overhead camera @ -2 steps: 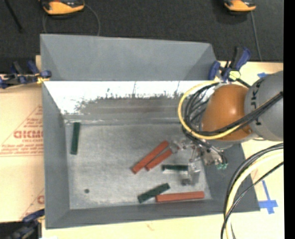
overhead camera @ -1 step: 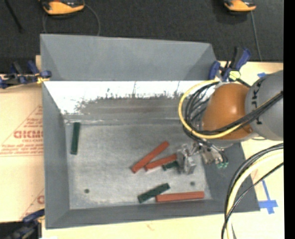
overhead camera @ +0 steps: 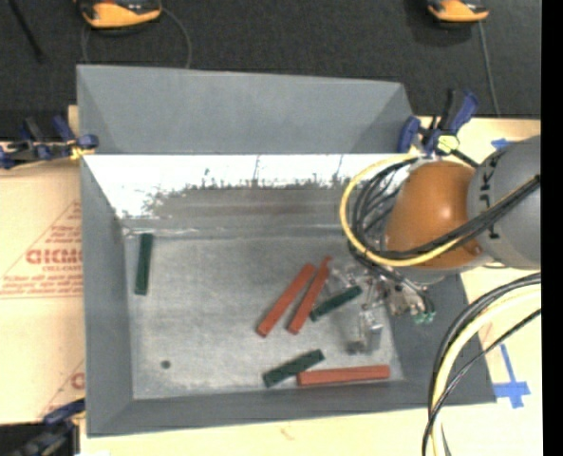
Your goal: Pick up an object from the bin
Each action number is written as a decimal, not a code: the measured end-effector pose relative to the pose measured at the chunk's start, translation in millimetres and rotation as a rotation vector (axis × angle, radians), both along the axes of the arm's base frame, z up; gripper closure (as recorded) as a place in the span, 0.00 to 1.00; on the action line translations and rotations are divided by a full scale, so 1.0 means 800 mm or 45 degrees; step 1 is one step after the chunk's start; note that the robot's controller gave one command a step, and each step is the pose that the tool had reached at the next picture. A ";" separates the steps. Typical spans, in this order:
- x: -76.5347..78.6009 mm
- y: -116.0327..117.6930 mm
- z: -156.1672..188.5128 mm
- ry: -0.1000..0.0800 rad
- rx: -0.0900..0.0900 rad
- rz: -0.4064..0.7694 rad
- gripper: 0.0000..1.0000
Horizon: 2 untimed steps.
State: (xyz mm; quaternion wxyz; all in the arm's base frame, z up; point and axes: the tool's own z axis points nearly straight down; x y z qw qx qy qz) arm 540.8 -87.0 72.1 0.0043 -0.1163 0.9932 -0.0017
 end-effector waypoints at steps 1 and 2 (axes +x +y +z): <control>0.000 0.000 -0.001 0.001 0.000 0.002 1.00; 0.020 -0.046 0.175 -0.005 -0.003 0.040 1.00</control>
Offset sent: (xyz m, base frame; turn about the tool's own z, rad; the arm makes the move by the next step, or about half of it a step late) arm 0.0000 0.0000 0.0000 0.0000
